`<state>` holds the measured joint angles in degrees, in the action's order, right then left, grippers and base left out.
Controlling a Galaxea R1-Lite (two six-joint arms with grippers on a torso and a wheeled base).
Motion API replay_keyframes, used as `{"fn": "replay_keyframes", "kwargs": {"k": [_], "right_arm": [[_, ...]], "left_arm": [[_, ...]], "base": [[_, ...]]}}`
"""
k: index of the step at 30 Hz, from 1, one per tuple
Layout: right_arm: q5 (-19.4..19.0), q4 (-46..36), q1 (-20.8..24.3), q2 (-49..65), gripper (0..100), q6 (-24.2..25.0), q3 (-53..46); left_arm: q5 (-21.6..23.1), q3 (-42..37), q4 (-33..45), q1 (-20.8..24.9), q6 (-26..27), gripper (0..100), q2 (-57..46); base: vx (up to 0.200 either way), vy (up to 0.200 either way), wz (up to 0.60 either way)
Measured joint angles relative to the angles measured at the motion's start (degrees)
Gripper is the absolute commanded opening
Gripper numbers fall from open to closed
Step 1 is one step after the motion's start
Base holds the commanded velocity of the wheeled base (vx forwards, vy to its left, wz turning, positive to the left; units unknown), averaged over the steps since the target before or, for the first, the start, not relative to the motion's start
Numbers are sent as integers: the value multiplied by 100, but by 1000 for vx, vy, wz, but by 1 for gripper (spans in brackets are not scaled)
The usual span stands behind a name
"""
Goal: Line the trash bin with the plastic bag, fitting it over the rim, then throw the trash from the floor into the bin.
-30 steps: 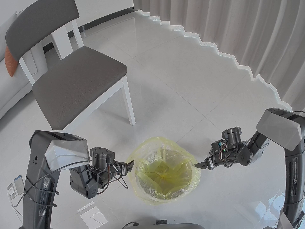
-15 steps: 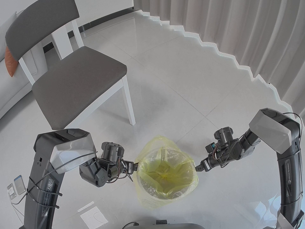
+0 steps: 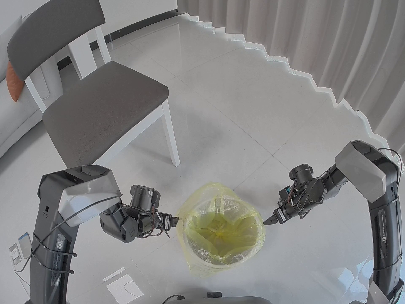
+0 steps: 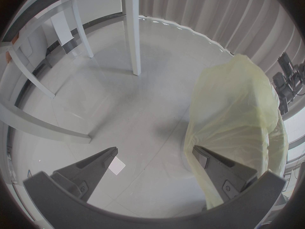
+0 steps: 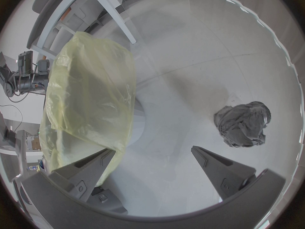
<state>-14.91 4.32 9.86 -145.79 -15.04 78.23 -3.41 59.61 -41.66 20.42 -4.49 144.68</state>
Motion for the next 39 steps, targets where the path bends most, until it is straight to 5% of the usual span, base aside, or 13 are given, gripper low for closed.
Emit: {"fn": "replay_keyframes", "kwargs": {"k": [15, 22, 34, 39], "right_arm": [[18, 784, -293, 1186, 100, 22, -717], [-20, 1442, 91, 1379, 100, 525, -640], [-35, 1780, 581, 1184, 100, 858, -402], [-41, 1760, 446, 1252, 100, 752, -518]], "left_arm": [[51, -796, -1176, -416, -57, 100, -460], [82, -975, -1321, -413, -62, 100, -505], [52, -567, -965, -127, 90, 100, -74], [49, -234, -28, -118, 294, 100, 11]], "base": [[0, 0, 0], [0, 0, 0], [0, 0, 0], [0, 0, 0]]}}
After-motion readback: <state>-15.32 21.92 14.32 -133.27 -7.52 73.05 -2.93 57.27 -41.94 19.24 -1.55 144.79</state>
